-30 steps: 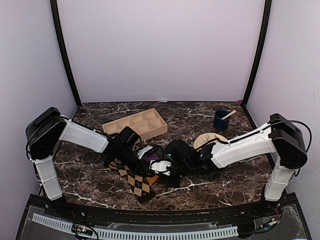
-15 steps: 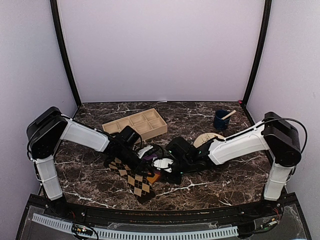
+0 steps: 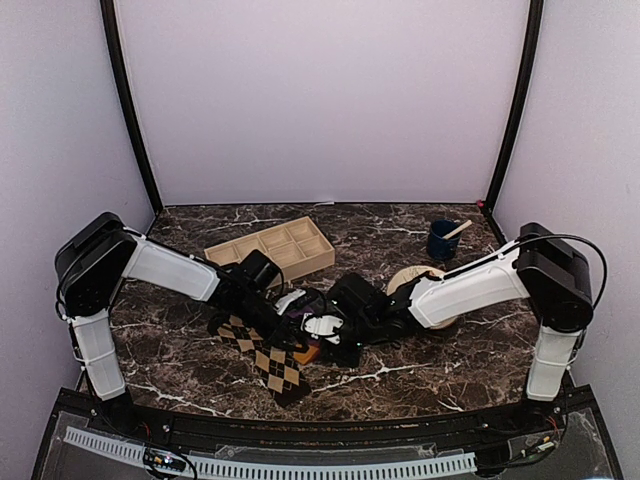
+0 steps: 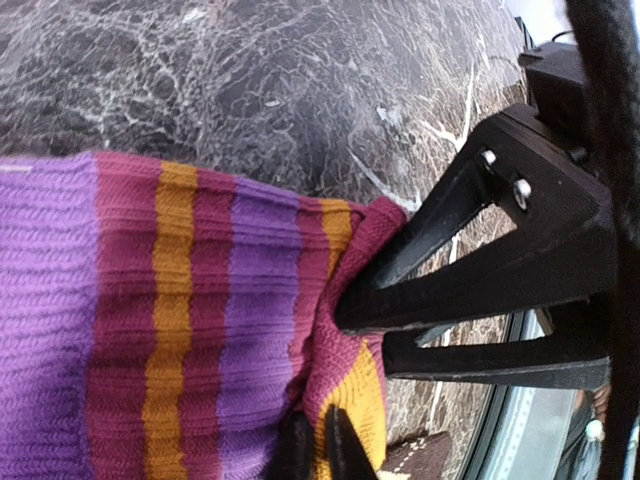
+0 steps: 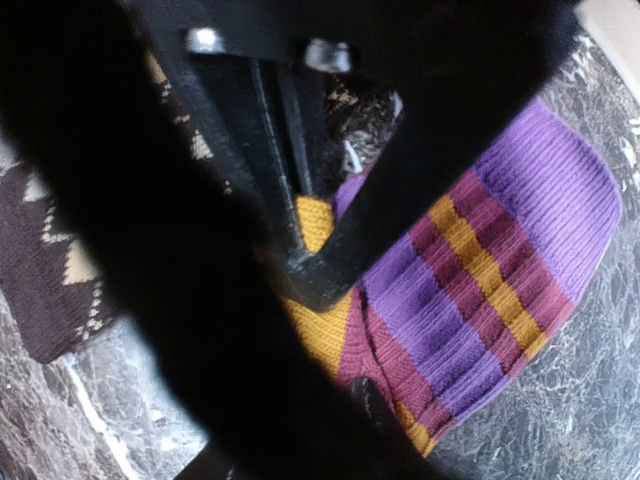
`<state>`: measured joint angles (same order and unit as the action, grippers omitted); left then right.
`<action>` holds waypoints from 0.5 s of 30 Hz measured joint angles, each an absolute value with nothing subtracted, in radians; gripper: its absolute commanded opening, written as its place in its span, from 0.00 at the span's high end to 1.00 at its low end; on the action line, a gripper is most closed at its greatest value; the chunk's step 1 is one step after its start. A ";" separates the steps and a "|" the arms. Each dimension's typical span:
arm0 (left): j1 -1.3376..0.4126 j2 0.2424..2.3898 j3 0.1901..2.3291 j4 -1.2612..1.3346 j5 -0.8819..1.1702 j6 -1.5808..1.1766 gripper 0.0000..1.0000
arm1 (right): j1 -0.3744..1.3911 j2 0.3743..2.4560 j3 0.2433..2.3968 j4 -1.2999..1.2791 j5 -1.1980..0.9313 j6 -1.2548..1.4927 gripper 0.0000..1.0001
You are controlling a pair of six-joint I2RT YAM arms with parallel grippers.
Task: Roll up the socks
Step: Roll the sock at the center of the board.
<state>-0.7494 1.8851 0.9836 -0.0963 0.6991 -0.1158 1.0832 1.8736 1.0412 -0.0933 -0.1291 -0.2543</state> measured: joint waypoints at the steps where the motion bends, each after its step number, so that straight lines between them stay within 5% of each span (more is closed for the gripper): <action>1: -0.749 1.885 0.985 -0.098 0.699 -0.117 0.84 | 1.083 1.880 1.051 -0.101 -0.125 -0.254 0.75; 15: -0.719 1.863 0.981 -0.088 0.672 -0.171 0.64 | 1.072 1.933 1.141 -0.162 -0.084 -0.249 1.00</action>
<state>-0.7189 1.8626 0.9806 -0.0875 0.6716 -0.1707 1.0721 1.9331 1.1408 -0.1616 -0.0837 -0.2489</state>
